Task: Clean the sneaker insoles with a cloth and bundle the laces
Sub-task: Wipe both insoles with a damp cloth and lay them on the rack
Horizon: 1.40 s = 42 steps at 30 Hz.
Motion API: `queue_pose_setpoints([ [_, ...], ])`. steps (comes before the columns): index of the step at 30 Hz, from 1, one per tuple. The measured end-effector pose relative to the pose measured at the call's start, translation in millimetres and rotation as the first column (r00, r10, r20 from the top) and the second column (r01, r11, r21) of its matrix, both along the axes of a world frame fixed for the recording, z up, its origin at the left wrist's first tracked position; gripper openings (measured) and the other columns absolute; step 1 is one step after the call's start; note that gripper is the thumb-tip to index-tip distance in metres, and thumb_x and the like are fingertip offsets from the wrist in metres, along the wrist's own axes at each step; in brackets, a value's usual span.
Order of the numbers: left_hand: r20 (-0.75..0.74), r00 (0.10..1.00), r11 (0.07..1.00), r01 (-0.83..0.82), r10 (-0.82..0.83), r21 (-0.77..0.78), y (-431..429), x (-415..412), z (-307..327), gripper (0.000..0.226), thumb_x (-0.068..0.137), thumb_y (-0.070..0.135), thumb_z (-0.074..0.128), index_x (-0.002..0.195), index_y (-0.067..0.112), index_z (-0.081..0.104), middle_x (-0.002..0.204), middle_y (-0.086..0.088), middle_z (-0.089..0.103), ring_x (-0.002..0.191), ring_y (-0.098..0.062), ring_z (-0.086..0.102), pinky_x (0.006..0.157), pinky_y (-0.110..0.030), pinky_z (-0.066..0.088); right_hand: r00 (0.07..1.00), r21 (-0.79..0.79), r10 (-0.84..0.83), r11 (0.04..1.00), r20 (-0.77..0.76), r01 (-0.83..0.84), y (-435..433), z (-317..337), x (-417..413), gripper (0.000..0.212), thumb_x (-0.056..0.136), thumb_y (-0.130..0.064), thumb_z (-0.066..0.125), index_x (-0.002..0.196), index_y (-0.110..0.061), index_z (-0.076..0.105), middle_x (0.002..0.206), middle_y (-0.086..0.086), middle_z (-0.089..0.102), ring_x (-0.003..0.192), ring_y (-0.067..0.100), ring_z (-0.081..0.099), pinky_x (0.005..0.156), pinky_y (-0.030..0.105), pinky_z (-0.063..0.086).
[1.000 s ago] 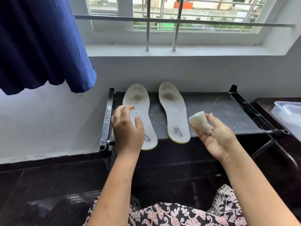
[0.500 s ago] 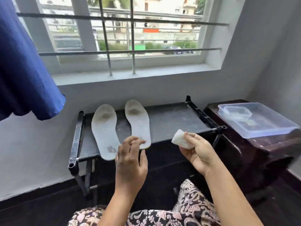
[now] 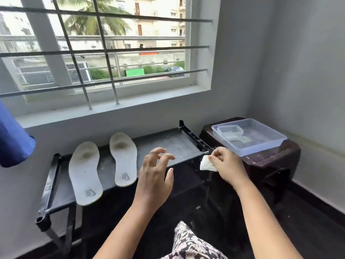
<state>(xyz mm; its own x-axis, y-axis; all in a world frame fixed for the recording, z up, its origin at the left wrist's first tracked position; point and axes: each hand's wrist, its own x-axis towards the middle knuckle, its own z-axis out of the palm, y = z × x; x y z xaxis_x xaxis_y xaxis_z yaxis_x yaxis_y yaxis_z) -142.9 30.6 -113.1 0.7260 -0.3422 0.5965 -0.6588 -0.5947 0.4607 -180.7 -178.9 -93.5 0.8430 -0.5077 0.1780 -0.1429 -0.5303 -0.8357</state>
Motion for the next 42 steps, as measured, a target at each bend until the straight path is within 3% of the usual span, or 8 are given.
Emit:
queue_pose_setpoints([
  [6, -0.009, 0.999, 0.989, 0.04, -0.039, 0.14, -26, 32, 4, 0.028, 0.084, 0.016, 0.064, 0.11, 0.024, 0.06, 0.129, 0.007, 0.041, 0.113, -0.011, 0.043, 0.088, -0.031, 0.043, 0.991, -0.116, -0.105, 0.989, -0.087, 0.095, -60, -3, 25, 0.006, 0.09, -0.018, 0.059, 0.091, -0.017, 0.053, 0.088, 0.0, 0.057, 0.08, 0.017, 0.051, 0.066, 0.026, 0.036],
  [14, -0.101, 0.984, 0.962, 0.166, -0.147, 0.217, -94, 90, -5, 0.027, 0.087, 0.018, 0.059, 0.113, 0.025, 0.057, 0.132, 0.008, 0.036, 0.12, -0.01, 0.036, 0.093, -0.029, 0.04, 0.998, 0.273, -0.047, 0.961, -0.038, 0.056, -151, 12, 82, 0.041, 0.081, 0.019, 0.046, 0.068, -0.014, 0.067, 0.084, 0.008, 0.068, 0.067, 0.009, 0.057, 0.052, 0.011, 0.05],
  [20, -0.121, 0.965, 0.945, 0.252, -0.231, 0.209, -148, 129, -15, 0.029, 0.084, 0.016, 0.059, 0.112, 0.024, 0.058, 0.126, 0.01, 0.038, 0.113, -0.01, 0.036, 0.086, -0.023, 0.037, 0.972, -0.372, -0.218, 0.913, -0.09, 0.171, -205, -11, 142, 0.033, 0.086, -0.001, 0.054, 0.11, -0.017, 0.071, 0.117, 0.011, 0.067, 0.107, 0.03, 0.06, 0.085, 0.028, 0.045],
  [26, -0.149, 0.956, 0.945, 0.277, -0.253, 0.174, -173, 147, -29, 0.029, 0.085, 0.02, 0.06, 0.113, 0.024, 0.056, 0.128, 0.01, 0.037, 0.115, -0.01, 0.035, 0.086, -0.023, 0.035, 0.849, -0.604, -0.173, 0.772, -0.498, -0.197, -228, -31, 171, 0.035, 0.092, -0.034, 0.045, 0.121, -0.029, 0.064, 0.139, 0.002, 0.051, 0.136, 0.025, 0.032, 0.106, 0.046, 0.022],
  [30, -0.168, 0.951, 0.94, 0.287, -0.258, 0.185, -176, 144, -34, 0.03, 0.087, 0.029, 0.06, 0.117, 0.027, 0.054, 0.131, 0.01, 0.035, 0.118, -0.012, 0.034, 0.09, -0.029, 0.04, 0.796, -0.502, -0.141, 0.836, -0.589, -0.223, -235, -34, 175, 0.051, 0.09, -0.065, 0.033, 0.128, -0.039, 0.055, 0.148, -0.002, 0.041, 0.142, 0.026, 0.02, 0.109, 0.05, 0.01],
  [33, -0.17, 0.95, 0.937, 0.291, -0.261, 0.193, -175, 135, -34, 0.032, 0.088, 0.031, 0.06, 0.119, 0.029, 0.052, 0.133, 0.01, 0.033, 0.12, -0.01, 0.032, 0.09, -0.029, 0.039, 0.841, -0.447, -0.097, 0.876, -0.533, -0.182, -234, -34, 178, 0.045, 0.094, -0.06, 0.025, 0.107, -0.042, 0.065, 0.138, -0.008, 0.052, 0.136, 0.023, 0.033, 0.106, 0.046, 0.013],
  [37, -0.184, 0.947, 0.939, 0.294, -0.261, 0.179, -173, 122, -31, 0.033, 0.088, 0.03, 0.059, 0.12, 0.03, 0.051, 0.133, 0.01, 0.033, 0.118, -0.011, 0.032, 0.093, -0.032, 0.04, 0.956, -0.364, -0.076, 0.931, -0.282, -0.034, -229, -32, 174, 0.045, 0.088, -0.05, 0.019, 0.083, -0.029, 0.059, 0.083, -0.019, 0.068, 0.109, 0.01, 0.054, 0.091, 0.04, 0.021],
  [42, -0.21, 0.944, 0.944, 0.29, -0.256, 0.155, -167, 106, -24, 0.034, 0.087, 0.026, 0.058, 0.12, 0.032, 0.05, 0.131, 0.012, 0.032, 0.118, -0.01, 0.03, 0.095, -0.033, 0.04, 0.984, -0.311, -0.17, 0.939, -0.05, 0.147, -213, -29, 155, 0.04, 0.099, -0.048, 0.024, 0.101, -0.025, 0.056, 0.093, -0.011, 0.071, 0.107, 0.015, 0.053, 0.09, 0.037, 0.021],
])
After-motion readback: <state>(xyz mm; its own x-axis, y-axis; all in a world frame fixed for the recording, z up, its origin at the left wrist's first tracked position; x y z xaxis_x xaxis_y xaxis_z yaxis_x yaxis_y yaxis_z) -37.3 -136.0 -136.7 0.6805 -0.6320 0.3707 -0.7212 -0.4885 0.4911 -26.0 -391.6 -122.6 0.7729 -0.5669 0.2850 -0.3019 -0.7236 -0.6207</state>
